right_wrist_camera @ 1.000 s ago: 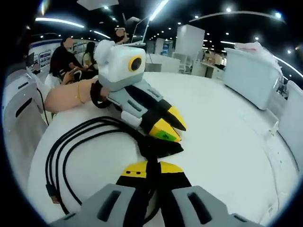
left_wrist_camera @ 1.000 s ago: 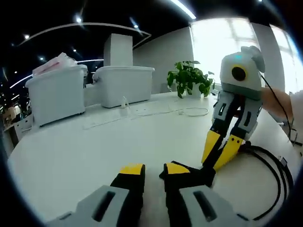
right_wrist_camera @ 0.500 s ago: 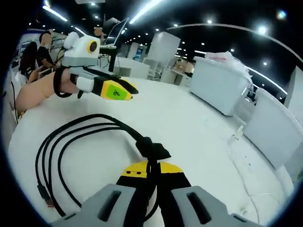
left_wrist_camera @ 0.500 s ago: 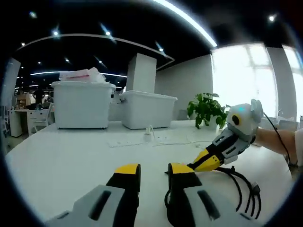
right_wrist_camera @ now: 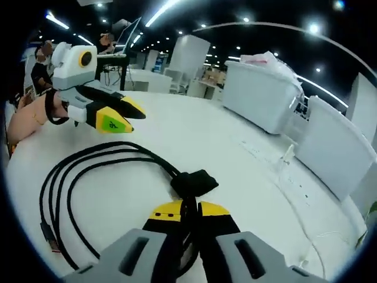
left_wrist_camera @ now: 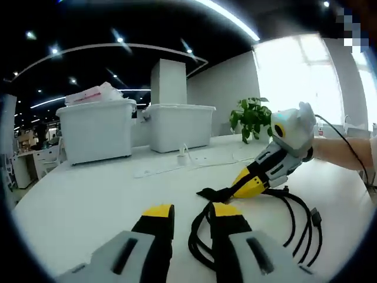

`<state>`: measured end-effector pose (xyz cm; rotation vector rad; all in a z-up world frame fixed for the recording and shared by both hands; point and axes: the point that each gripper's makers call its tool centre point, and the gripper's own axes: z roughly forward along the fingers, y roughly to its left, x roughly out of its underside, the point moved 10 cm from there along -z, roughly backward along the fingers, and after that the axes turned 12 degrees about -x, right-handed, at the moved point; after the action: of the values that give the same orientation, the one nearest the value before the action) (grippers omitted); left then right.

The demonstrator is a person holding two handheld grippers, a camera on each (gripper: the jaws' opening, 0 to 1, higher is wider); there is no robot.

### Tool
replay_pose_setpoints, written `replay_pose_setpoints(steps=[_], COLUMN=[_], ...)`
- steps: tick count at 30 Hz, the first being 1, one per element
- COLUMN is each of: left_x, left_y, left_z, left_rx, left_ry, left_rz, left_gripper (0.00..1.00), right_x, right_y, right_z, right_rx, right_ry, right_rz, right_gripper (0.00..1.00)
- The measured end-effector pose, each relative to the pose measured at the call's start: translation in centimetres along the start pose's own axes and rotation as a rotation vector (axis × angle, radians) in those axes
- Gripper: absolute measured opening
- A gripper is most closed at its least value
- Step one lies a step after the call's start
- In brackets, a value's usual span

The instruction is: Coil the Type-C to USB data cable on the desktop and secure it with Velcro straps.

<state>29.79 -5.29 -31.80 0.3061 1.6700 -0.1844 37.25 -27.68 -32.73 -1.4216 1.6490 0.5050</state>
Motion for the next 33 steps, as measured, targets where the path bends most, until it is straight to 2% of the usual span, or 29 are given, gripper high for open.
replay_pose_setpoints(steps=[1, 2, 5, 8, 9, 10, 11, 14, 16, 17, 19, 20, 22, 24, 27, 29, 30, 31, 32, 33], left_x=[-0.1, -0.2, -0.6, -1.3, -1.7, -2.2, -2.8, -4.4, -5.3, -6.0, -6.7, -6.9, -6.8, -6.9, -7.1, -7.3, -7.4, -7.4, -7.3, -7.3], left_y=[0.0, 0.1, 0.5, 0.1, -0.3, -0.9, -1.3, -2.6, -2.9, -3.1, -3.3, -3.5, -3.7, -3.9, -4.0, -4.2, -4.5, -4.8, -5.1, -5.4], left_z=[0.0, -0.1, -0.2, -0.6, -0.8, -1.1, -1.5, -3.3, -3.9, -4.1, -4.3, -4.4, -4.7, -5.0, -5.6, -5.9, -6.0, -6.0, -5.9, -5.9], left_rx=[0.004, 0.004, 0.008, 0.038, 0.058, 0.082, 0.096, 0.134, 0.119, 0.096, 0.098, 0.104, 0.103, 0.104, 0.113, 0.122, 0.123, 0.122, 0.123, 0.123], left_ry=[-0.008, -0.015, -0.037, -0.078, -0.098, -0.123, -0.150, -0.246, -0.311, -0.390, -0.469, -0.496, -0.500, -0.496, -0.518, -0.528, -0.530, -0.526, -0.517, -0.515], left_rz=[0.000, -0.005, -0.028, -0.030, -0.026, -0.006, 0.011, -0.007, -0.070, -0.160, -0.253, -0.264, -0.229, -0.205, -0.204, -0.205, -0.198, -0.170, -0.112, -0.081], left_gripper=[0.25, 0.25, 0.25, 0.25, 0.25, 0.26, 0.26, 0.26, 0.26, 0.25, 0.26, 0.26, 0.26, 0.27, 0.31, 0.35, 0.36, 0.36, 0.36, 0.36], right_x=[0.0, -0.1, -0.3, -0.8, -0.9, -0.9, -1.0, -0.9, -0.6, -0.4, 0.3, 0.5, 0.8, 0.8, 0.3, 0.1, 0.1, 0.1, 0.3, 0.6], right_y=[0.2, 0.2, -0.2, -0.1, 0.1, 0.4, 0.9, 2.8, 4.5, 5.2, 6.2, 6.4, 6.7, 6.6, 6.8, 7.1, 7.4, 7.5, 7.9, 8.0], right_z=[-0.2, -0.6, -3.0, -6.5, -7.8, -9.2, -10.5, -13.7, -15.4, -16.0, -16.9, -17.1, -16.8, -16.2, -15.7, -15.6, -15.6, -15.6, -15.5, -15.5], right_rx=[-0.014, -0.014, 0.043, 0.104, 0.137, 0.195, 0.225, 0.332, 0.412, 0.451, 0.568, 0.614, 0.663, 0.656, 0.680, 0.704, 0.714, 0.709, 0.702, 0.705], right_ry=[-0.016, -0.054, -0.184, -0.356, -0.424, -0.488, -0.551, -0.734, -0.884, -0.945, -1.033, -1.038, -0.979, -0.928, -0.922, -0.873, -0.859, -0.850, -0.820, -0.822], right_rz=[-0.022, 0.000, 0.110, 0.208, 0.225, 0.277, 0.284, 0.294, 0.303, 0.320, 0.360, 0.347, 0.278, 0.251, 0.200, 0.154, 0.115, 0.100, 0.094, 0.125], right_gripper=[0.13, 0.14, 0.15, 0.19, 0.22, 0.25, 0.24, 0.24, 0.26, 0.29, 0.36, 0.39, 0.45, 0.49, 0.60, 0.66, 0.65, 0.60, 0.56, 0.53])
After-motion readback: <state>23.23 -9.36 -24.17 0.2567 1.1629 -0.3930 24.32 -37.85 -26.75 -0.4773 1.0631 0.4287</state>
